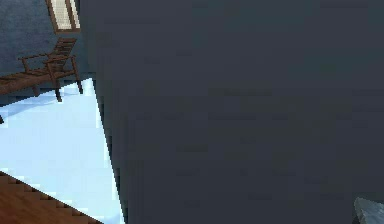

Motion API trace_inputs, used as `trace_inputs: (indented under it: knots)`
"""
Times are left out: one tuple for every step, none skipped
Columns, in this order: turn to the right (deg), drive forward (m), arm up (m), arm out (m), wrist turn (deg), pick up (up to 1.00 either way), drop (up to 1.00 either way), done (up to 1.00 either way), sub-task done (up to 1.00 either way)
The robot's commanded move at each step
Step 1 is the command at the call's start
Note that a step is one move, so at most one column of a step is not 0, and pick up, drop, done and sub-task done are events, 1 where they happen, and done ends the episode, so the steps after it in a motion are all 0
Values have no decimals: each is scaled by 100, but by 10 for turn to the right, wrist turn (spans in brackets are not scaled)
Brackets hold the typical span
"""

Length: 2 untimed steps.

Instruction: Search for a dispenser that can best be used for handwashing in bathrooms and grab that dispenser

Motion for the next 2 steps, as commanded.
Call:
trace_inputs:
  knots:
    - [0, 0, 0, 0, 450, 0, 0, 0, 0]
    - [0, 0, 0, 0, 450, 0, 0, 0, 0]
